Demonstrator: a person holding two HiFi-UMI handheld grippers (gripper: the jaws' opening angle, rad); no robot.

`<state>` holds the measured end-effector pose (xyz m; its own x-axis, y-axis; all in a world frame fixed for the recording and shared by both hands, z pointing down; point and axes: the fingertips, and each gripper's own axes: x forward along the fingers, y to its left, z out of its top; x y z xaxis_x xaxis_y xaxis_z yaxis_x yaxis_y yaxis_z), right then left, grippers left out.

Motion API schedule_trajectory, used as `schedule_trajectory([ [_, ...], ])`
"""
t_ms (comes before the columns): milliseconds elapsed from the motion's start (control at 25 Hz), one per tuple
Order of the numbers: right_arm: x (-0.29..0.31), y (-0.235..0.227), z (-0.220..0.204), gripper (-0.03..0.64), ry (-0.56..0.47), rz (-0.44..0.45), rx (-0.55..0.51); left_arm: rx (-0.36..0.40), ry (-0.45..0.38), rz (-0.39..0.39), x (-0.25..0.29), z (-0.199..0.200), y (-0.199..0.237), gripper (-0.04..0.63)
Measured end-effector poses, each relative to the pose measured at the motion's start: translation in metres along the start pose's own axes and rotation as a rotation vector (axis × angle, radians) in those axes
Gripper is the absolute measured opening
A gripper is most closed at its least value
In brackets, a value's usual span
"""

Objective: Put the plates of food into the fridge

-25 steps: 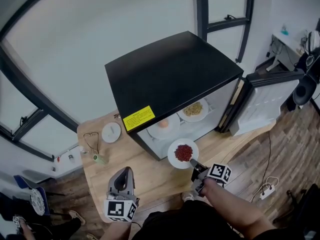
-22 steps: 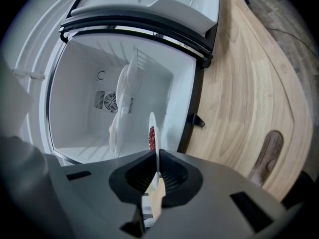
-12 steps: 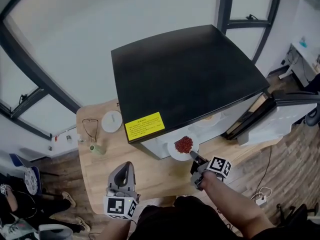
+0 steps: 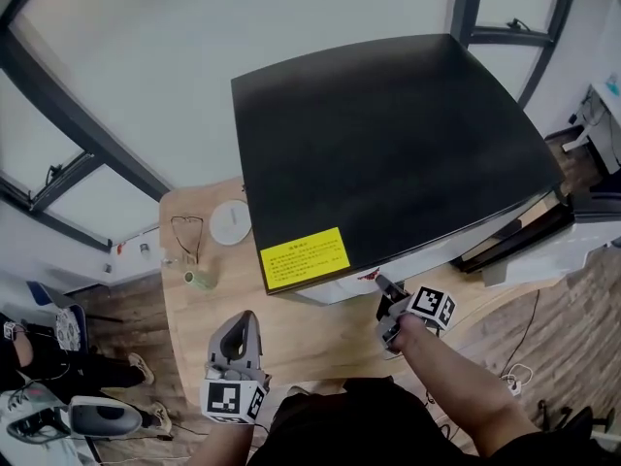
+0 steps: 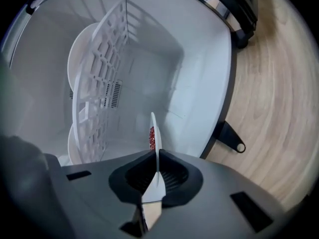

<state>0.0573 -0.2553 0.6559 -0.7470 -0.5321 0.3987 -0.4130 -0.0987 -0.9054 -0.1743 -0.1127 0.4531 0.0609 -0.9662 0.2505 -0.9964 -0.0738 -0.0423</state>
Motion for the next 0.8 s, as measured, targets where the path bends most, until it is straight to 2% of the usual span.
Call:
schedule_trajectory([
  [360, 0.021, -0.002, 0.002, 0.031, 0.017, -0.039, -0.033, -0.011, 0.02, 0.051, -0.011, -0.006, 0.025, 0.005],
  [640, 0.032, -0.001, 0.014, 0.031, 0.024, -0.144, -0.234, -0.007, 0.027, 0.072, -0.019, -0.009, 0.033, 0.005],
  [720, 0.035, -0.004, 0.018, 0.039, 0.034, -0.207, -0.32, -0.011, 0.026, 0.086, -0.022, -0.009, 0.038, 0.005],
  [800, 0.036, -0.005, 0.023, 0.076, 0.042, -0.289, -0.44, -0.011, 0.026, 0.095, -0.024, -0.009, 0.041, 0.005],
])
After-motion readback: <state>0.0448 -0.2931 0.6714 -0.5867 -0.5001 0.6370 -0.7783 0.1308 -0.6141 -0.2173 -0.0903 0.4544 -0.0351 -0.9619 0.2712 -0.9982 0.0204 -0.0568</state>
